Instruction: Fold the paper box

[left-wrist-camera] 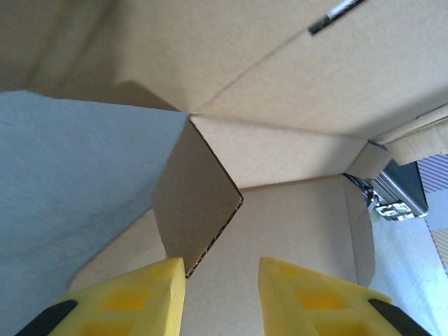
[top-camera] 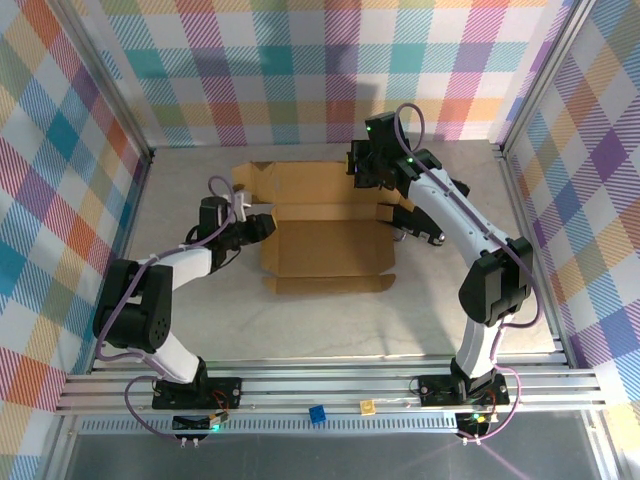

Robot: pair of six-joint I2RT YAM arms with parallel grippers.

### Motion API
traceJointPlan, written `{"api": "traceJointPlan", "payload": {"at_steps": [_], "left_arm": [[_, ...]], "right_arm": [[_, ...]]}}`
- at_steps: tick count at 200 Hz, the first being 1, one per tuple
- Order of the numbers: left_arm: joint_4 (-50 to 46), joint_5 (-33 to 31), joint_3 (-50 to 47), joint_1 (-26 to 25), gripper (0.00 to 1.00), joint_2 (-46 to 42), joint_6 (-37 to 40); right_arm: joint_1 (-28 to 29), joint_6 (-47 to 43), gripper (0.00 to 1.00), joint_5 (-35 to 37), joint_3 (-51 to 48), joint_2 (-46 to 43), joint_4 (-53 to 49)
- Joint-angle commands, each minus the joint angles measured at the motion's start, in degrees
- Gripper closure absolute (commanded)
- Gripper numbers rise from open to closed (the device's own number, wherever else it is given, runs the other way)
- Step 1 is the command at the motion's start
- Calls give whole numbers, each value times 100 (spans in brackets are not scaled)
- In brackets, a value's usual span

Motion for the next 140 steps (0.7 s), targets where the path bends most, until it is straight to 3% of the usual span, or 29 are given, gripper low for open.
{"api": "traceJointPlan", "payload": {"at_steps": [1, 140], "left_arm": [[61, -33, -70, -125, 67, -315, -116], [-1146, -1178, 1026, -901, 65, 722, -424]], "right_arm": [[-1, 166, 100, -119, -60, 42, 226], [25, 184, 100, -263, -391, -195, 221]]}}
